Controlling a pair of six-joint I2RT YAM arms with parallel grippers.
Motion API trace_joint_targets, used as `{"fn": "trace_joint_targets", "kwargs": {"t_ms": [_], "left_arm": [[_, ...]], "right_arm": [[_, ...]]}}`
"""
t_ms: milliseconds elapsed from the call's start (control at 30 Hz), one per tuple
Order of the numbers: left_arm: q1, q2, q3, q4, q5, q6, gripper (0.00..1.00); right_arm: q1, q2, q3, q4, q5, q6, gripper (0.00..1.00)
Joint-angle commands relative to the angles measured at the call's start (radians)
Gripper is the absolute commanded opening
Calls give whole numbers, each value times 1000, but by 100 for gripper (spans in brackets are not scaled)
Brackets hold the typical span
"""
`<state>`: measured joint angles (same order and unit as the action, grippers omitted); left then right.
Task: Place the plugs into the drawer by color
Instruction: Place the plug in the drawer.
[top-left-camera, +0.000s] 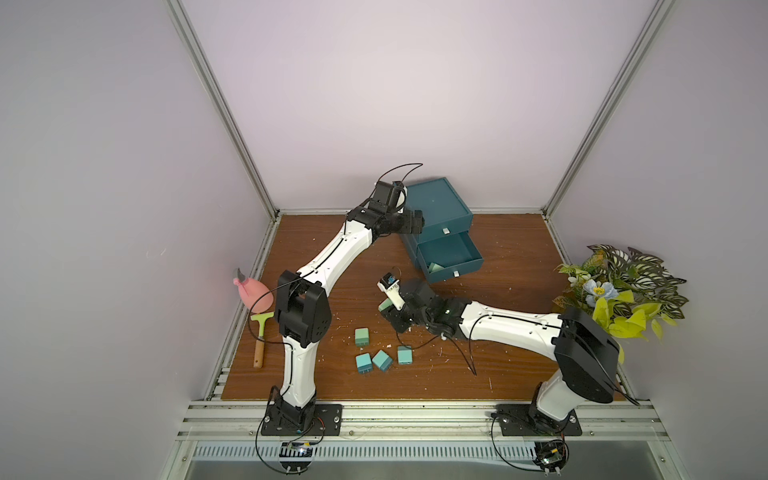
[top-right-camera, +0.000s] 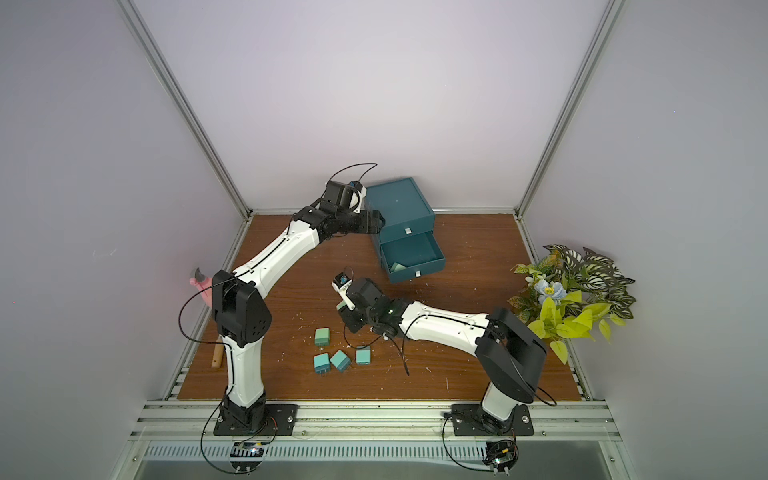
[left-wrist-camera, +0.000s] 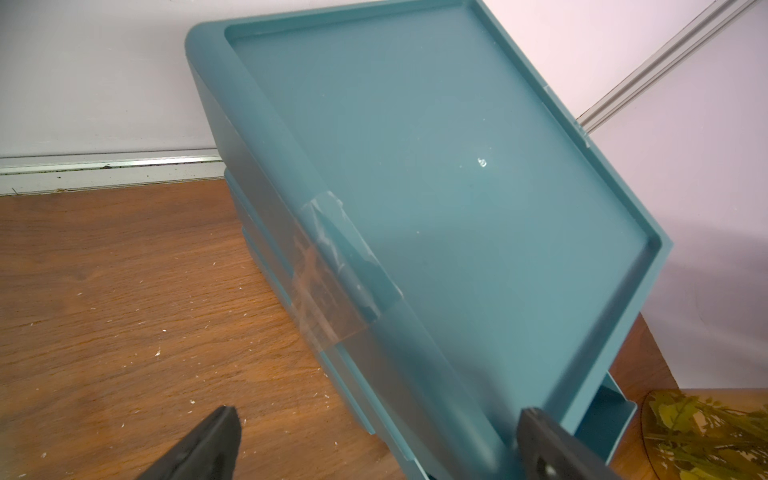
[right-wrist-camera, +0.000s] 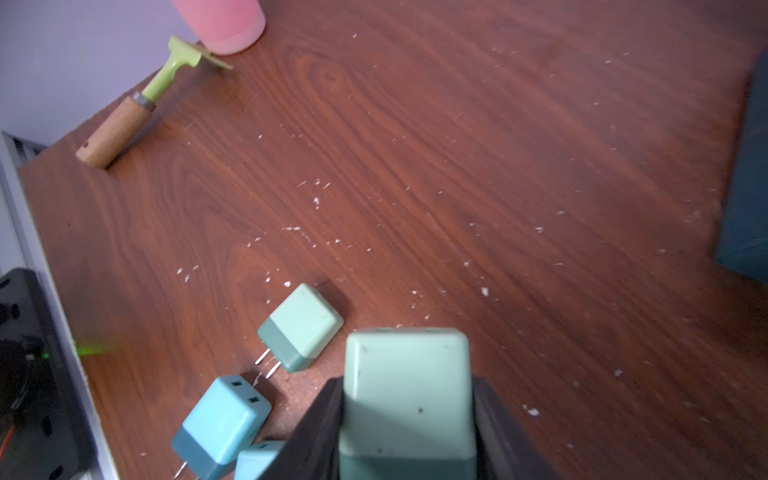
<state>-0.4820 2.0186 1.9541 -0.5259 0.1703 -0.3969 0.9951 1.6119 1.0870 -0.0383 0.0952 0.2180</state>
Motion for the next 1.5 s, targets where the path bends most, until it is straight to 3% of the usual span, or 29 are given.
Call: {"fn": "trace_joint_targets", "kwargs": {"t_ms": [0, 267, 533, 800, 1467], "left_arm": [[10, -9, 46, -45, -13, 2, 99], [10, 44, 159, -45, -19, 20, 99], [13, 147, 279, -45, -15, 20, 99], [16, 203, 317, -45, 6, 12, 99], [18, 186, 270, -45, 9, 9, 99]], "right_arm": [[-65, -90, -3, -16, 28, -1, 44], [-271, -161, 26, -43, 32, -48, 44], [-405, -115, 85, -39, 14, -24, 44], [-451, -35, 145, -43, 32, -5, 44], [-468, 38, 113, -2, 63, 10, 45]]}}
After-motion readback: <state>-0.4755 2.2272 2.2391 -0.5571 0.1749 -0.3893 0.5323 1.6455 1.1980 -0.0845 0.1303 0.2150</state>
